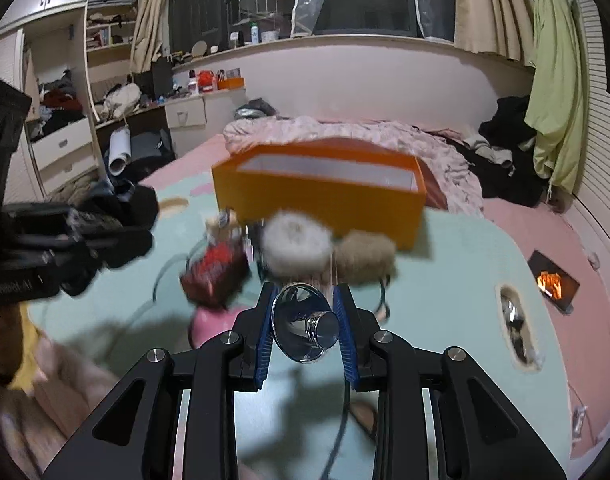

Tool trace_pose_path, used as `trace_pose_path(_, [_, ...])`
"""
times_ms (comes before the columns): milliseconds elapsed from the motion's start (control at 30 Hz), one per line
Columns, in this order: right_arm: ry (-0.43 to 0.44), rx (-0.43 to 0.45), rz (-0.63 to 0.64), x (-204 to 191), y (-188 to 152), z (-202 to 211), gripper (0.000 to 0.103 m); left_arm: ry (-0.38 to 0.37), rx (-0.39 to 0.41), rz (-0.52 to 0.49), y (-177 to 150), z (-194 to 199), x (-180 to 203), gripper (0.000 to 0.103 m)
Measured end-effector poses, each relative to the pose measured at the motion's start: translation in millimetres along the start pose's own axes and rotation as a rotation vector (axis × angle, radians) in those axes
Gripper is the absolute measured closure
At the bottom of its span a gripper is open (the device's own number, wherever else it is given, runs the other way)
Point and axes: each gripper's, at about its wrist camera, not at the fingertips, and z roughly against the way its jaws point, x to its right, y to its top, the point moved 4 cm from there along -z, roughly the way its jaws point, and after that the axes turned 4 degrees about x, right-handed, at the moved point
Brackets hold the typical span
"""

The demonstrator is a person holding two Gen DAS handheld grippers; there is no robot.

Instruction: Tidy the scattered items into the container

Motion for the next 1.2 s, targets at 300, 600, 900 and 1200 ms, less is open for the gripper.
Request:
trace_pose_path(300, [-0.029, 0.02, -0.061, 27, 85, -38, 0.073, 0.038, 0.013, 0.054, 90, -48, -28, 0.072])
trace_pose_path(600, [-0.106, -0.043, -0.142, 55, 112, -106, 0.071, 0.212, -0.043, 0.065, 113, -107, -51, 0.022])
trace_pose_path(900, [-0.159, -0.086, -0.115, 51, 77, -90, 0.031, 0.194, -0.022, 0.081, 71, -63, -39, 0.006])
trace_pose_path(1200, [-0.068, -0.118, -0.103, 30, 26, -19, 0.021, 0.164, -0.105, 0.027, -17, -23, -6, 0.001])
